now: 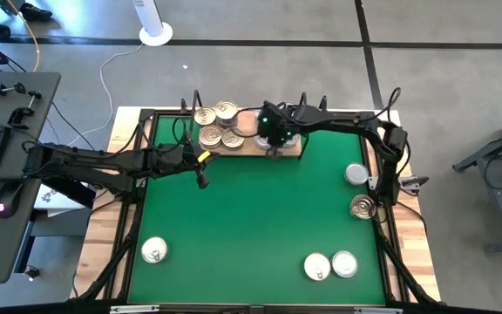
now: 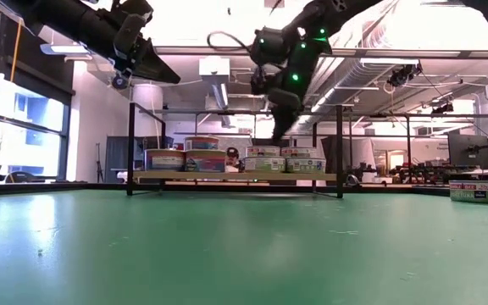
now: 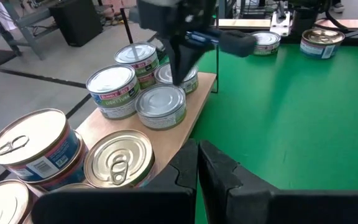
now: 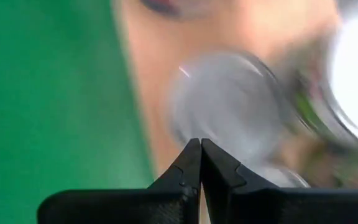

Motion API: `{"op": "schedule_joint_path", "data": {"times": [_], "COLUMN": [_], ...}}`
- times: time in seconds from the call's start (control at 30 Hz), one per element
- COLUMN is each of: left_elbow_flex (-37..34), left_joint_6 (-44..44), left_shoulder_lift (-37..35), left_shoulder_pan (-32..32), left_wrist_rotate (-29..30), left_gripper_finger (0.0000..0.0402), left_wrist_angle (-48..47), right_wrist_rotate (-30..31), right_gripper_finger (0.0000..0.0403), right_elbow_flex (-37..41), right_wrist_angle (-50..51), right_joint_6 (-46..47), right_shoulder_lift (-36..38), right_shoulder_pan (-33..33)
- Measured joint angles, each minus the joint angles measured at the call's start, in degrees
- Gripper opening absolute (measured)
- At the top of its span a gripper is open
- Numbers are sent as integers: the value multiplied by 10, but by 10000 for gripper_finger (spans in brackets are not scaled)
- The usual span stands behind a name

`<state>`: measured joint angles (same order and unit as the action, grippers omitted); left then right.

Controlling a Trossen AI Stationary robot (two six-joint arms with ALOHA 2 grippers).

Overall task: Stack canned seafood by type on shelf
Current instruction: Adjust the tuna cans on the shelf

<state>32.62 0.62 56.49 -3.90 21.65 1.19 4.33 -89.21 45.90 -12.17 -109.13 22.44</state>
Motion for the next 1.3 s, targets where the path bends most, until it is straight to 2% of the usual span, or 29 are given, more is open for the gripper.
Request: {"op": "schedule_joint_path", "data": {"times": [0.07,0.13,0.53,0.67,0.77,0.87,1.0,1.07,1.13,1.3], "left_elbow_flex": [0,0,0,7,41,100,172,197,215,263], "left_joint_6": [0,0,-13,-26,-43,-65,-77,-57,-33,21], "left_shoulder_lift": [0,0,0,0,0,0,1,8,25,127], "left_shoulder_pan": [0,0,0,-1,-1,-4,-33,-69,-117,-235], "left_wrist_rotate": [0,0,1,16,47,76,91,67,14,-127], "left_gripper_finger": [0,0,0,0,0,0,0,0,0,0], "left_wrist_angle": [0,0,0,-11,-69,-181,-282,-291,-287,-280], "right_wrist_rotate": [-45,-59,-61,-41,-34,-35,-38,-39,-39,-32], "right_gripper_finger": [0,0,0,0,0,0,0,0,0,0], "right_elbow_flex": [0,0,0,0,0,0,0,0,0,1], "right_wrist_angle": [-33,-49,-59,-61,-71,-89,-131,-155,-159,-102], "right_joint_6": [-7,-14,3,-2,-17,-21,-35,-43,-42,-22], "right_shoulder_lift": [-6,-16,-42,-39,-28,-10,7,10,10,20], "right_shoulder_pan": [-7,-11,8,12,8,-5,-35,-52,-71,-130]}}
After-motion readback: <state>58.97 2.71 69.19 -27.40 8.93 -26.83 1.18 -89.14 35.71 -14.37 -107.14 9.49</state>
